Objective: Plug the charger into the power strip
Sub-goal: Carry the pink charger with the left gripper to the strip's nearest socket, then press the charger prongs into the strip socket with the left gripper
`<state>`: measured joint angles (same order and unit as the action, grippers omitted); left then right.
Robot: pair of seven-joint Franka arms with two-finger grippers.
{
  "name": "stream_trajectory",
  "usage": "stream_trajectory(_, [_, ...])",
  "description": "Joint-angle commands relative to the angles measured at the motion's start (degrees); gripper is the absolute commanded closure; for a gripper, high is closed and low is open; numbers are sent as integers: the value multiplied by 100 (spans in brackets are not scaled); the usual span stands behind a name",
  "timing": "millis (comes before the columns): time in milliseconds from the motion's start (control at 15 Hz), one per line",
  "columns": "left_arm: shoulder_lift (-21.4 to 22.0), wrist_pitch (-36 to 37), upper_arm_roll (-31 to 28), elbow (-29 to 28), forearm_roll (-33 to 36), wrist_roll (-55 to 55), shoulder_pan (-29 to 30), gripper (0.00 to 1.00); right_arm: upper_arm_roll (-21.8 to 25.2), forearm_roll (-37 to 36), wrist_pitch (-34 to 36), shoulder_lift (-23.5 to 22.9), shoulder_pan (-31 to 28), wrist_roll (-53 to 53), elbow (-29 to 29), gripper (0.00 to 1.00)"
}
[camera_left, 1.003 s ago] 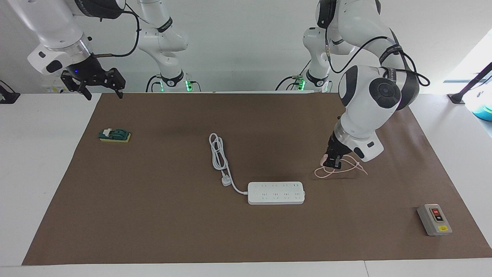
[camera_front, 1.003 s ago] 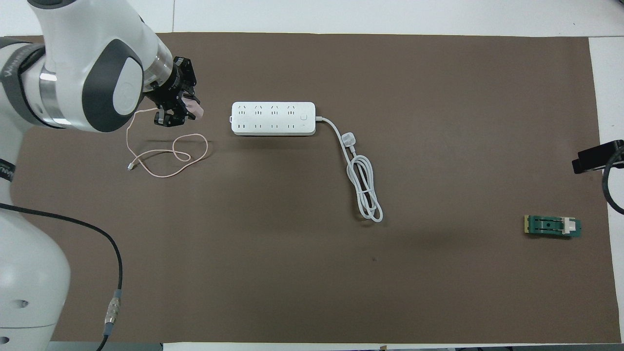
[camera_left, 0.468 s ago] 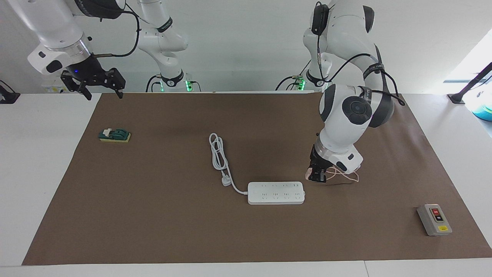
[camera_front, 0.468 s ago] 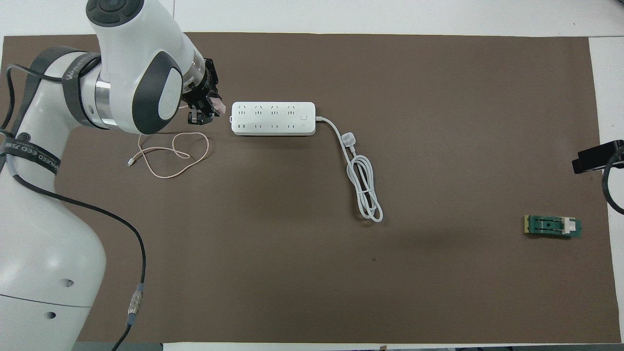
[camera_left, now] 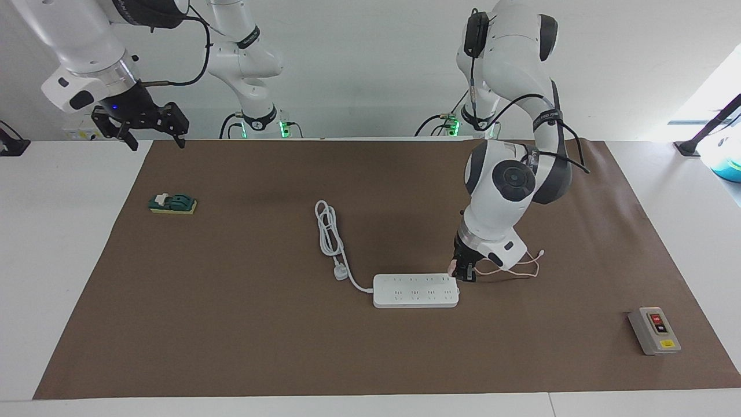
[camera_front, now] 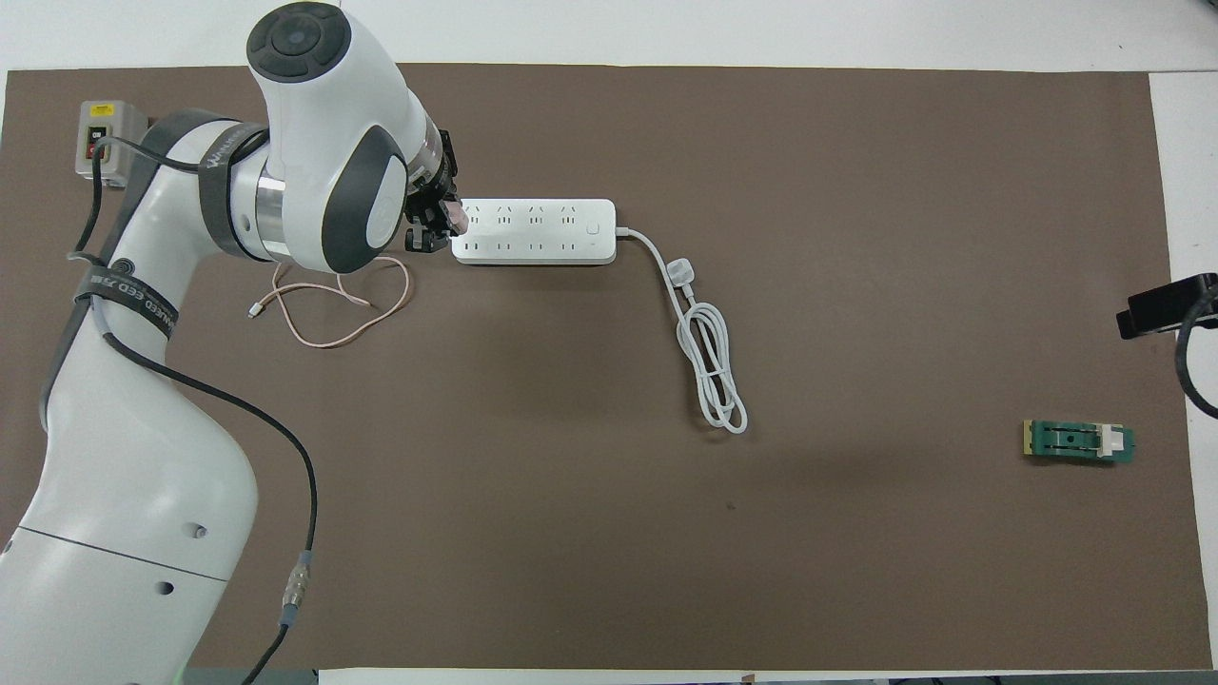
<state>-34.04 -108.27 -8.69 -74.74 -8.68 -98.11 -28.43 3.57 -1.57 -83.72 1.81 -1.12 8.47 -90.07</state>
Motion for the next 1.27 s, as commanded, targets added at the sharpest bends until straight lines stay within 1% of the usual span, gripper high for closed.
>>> stream_trajectory(0, [116, -220, -98, -304, -81, -94, -110, 100, -58, -72, 49, 74, -73, 119, -55, 0])
stream_trajectory(134, [108, -255, -98, -366, -81, -103, -119, 100, -58, -72, 49, 74, -73, 119, -55, 0])
stream_trajectory(267, [125, -632, -107, -637, -72, -94, -154, 100, -58, -72, 49, 74, -73, 119, -55, 0])
stream_trajectory(936, [116, -695, -107, -682, -28, -86, -163, 100, -58, -72, 49, 74, -73, 119, -55, 0])
stream_trajectory(1203, [116, -730, -107, -814, -37, -86, -259, 100, -58, -72, 49, 74, -73, 119, -55, 0])
